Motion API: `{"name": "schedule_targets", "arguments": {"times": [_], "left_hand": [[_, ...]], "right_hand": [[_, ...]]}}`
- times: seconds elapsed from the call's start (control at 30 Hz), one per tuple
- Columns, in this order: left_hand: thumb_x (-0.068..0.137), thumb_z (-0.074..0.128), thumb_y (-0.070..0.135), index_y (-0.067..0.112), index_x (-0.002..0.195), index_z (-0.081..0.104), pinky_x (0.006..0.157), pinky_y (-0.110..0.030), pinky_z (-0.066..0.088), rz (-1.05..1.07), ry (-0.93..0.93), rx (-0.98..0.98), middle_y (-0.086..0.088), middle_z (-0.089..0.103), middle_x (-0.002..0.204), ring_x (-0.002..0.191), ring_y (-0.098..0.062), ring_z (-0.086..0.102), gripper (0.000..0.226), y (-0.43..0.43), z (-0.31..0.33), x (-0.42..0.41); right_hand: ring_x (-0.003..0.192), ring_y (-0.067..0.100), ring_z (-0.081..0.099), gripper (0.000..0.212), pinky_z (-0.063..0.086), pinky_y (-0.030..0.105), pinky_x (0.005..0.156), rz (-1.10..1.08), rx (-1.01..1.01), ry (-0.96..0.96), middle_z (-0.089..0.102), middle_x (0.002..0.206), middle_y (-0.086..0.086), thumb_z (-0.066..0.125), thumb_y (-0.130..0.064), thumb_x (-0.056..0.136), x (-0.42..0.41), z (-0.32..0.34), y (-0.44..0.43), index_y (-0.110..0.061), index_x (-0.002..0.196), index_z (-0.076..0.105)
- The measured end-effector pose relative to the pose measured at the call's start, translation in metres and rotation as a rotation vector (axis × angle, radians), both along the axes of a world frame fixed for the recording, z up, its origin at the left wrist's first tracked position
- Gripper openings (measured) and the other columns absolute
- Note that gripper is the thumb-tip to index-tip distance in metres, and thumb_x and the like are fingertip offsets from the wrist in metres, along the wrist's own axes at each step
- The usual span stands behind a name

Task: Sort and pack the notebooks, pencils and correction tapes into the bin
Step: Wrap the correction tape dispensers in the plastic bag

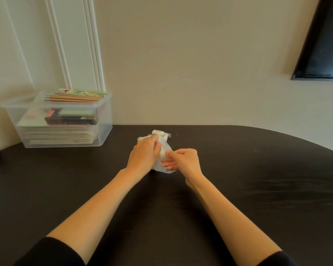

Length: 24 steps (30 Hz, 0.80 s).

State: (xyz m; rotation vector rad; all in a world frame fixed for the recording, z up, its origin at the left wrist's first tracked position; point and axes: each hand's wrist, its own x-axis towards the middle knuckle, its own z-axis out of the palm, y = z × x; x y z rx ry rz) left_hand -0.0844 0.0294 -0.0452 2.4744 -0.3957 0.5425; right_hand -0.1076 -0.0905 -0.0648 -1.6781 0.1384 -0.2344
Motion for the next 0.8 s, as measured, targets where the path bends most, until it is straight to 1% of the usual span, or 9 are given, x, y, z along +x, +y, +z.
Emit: {"name": "schedule_targets", "arguments": {"times": [0.13,0.27,0.37,0.47,0.6,0.63,0.7,0.73,0.8], "left_hand": [[0.097,0.039,0.025,0.015,0.075,0.047,0.058,-0.03,0.036,-0.107,0.026,0.064,0.002,0.048,0.075,0.072,-0.019,0.047,0.026,-0.001,-0.002,0.005],[0.098,0.036,0.025,0.021,0.068,0.04,0.056,-0.03,0.036,-0.16,0.044,0.044,0.009,0.043,0.067,0.063,-0.014,0.045,0.031,-0.003,-0.009,0.006],[0.097,0.038,0.024,0.021,0.065,0.036,0.05,-0.025,0.031,-0.112,0.053,0.077,0.007,0.041,0.064,0.057,-0.012,0.041,0.032,0.002,-0.019,0.007],[0.093,0.042,0.023,0.016,0.068,0.036,0.055,-0.028,0.032,-0.065,0.087,0.154,0.004,0.038,0.068,0.065,-0.019,0.044,0.027,0.008,-0.025,0.006],[0.088,0.052,0.034,0.017,0.074,0.04,0.06,-0.028,0.035,-0.021,0.098,0.286,0.002,0.041,0.082,0.076,-0.018,0.044,0.025,0.007,-0.027,0.007],[0.087,0.054,0.038,0.015,0.081,0.044,0.061,-0.028,0.036,0.005,0.09,0.301,0.001,0.043,0.087,0.079,-0.017,0.044,0.025,0.005,-0.028,0.007],[0.087,0.055,0.043,0.013,0.096,0.049,0.063,-0.028,0.035,0.064,0.072,0.309,0.0,0.045,0.097,0.087,-0.017,0.043,0.032,0.002,-0.03,0.008],[0.087,0.054,0.044,0.012,0.102,0.049,0.064,-0.028,0.035,0.09,0.057,0.308,-0.001,0.044,0.101,0.094,-0.018,0.043,0.036,0.0,-0.031,0.009],[0.089,0.052,0.044,0.012,0.108,0.047,0.066,-0.027,0.036,0.122,0.036,0.295,-0.003,0.043,0.109,0.102,-0.02,0.042,0.038,-0.002,-0.035,0.01]], "right_hand": [[0.045,0.007,0.063,0.015,0.046,0.012,0.043,-0.045,-0.035,-0.028,0.066,0.058,0.0,0.061,-0.021,0.088,0.005,-0.002,0.003,-0.008,0.085,0.068],[0.044,0.009,0.061,0.025,0.051,0.019,0.054,-0.074,-0.368,-0.031,0.064,0.067,-0.005,0.056,-0.029,0.091,0.017,-0.005,0.006,-0.016,0.112,0.061],[0.071,0.02,0.066,0.022,0.055,0.034,0.074,-0.094,-0.588,0.02,0.067,0.084,0.003,0.058,-0.03,0.088,0.026,-0.009,0.004,-0.016,0.102,0.049],[0.083,0.023,0.063,0.037,0.053,0.035,0.078,-0.142,-0.582,0.001,0.061,0.092,0.005,0.069,-0.027,0.08,0.027,-0.014,-0.003,-0.019,0.097,0.037],[0.095,0.022,0.057,0.056,0.047,0.033,0.08,-0.118,-0.574,-0.002,0.054,0.106,0.005,0.073,-0.022,0.077,0.028,-0.019,-0.014,-0.018,0.12,0.037],[0.092,0.018,0.056,0.046,0.045,0.03,0.078,-0.095,-0.615,0.008,0.052,0.11,0.005,0.071,-0.023,0.08,0.029,-0.02,-0.016,-0.017,0.117,0.045],[0.07,0.009,0.05,0.014,0.039,0.021,0.065,-0.09,-0.666,-0.018,0.051,0.1,0.003,0.065,-0.025,0.084,0.029,-0.023,-0.018,-0.015,0.08,0.056],[0.062,0.006,0.046,0.026,0.035,0.019,0.058,-0.093,-0.673,-0.044,0.05,0.088,0.001,0.064,-0.024,0.085,0.03,-0.025,-0.018,-0.016,0.064,0.05],[0.055,0.006,0.04,0.039,0.03,0.018,0.052,-0.077,-0.66,-0.096,0.044,0.068,-0.003,0.062,-0.019,0.085,0.03,-0.027,-0.019,-0.016,0.053,0.04]]}}
